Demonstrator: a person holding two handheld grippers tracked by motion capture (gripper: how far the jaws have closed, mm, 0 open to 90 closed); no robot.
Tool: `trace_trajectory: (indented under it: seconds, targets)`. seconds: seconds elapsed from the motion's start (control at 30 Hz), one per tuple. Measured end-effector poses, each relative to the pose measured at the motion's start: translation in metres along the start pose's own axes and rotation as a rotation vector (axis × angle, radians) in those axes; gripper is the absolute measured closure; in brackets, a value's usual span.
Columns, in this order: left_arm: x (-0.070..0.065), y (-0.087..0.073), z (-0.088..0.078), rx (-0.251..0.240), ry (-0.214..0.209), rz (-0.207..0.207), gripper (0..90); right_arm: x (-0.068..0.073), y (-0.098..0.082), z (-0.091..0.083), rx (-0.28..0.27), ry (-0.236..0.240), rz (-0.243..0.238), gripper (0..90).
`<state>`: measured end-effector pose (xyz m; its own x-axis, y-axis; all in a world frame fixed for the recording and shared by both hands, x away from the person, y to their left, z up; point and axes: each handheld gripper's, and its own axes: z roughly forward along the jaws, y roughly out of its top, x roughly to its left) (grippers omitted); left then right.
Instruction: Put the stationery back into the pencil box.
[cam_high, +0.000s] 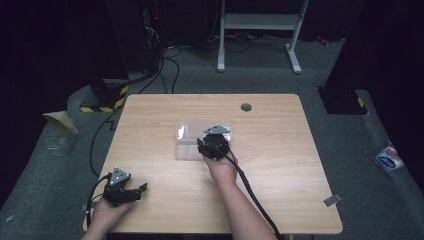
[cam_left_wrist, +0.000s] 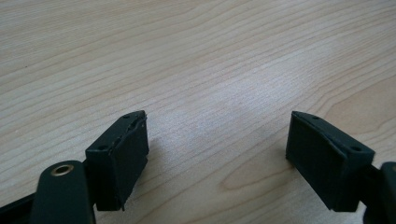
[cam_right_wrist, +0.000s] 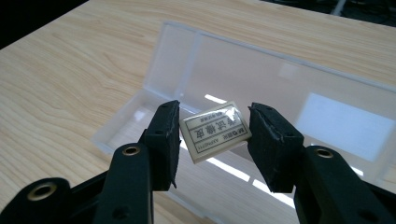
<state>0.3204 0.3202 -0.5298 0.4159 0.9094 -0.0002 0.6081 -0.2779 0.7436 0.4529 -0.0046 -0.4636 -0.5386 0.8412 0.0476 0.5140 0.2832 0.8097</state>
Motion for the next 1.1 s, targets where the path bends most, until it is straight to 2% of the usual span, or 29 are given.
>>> trace_trajectory:
  seconds: [0.2, 0.5, 0.57, 1.1]
  targets:
    - [0.000, 0.000, 0.000, 0.001, 0.000, 0.003, 21.1, 0.019, 0.002, 0.014, 0.018, 0.028, -0.027, 53.8]
    - [0.001, 0.000, 0.000, 0.002, -0.001, 0.008, 21.1, 0.038, 0.008, 0.030, 0.035, 0.049, -0.044, 53.8]
    - [0.001, 0.000, 0.000, 0.002, -0.001, 0.008, 21.0, 0.042, 0.008, 0.035, 0.039, 0.057, -0.060, 53.8]
    - [0.000, 0.000, 0.000, 0.003, -0.006, 0.006, 21.0, 0.060, 0.010, 0.060, 0.080, 0.084, -0.096, 53.6]
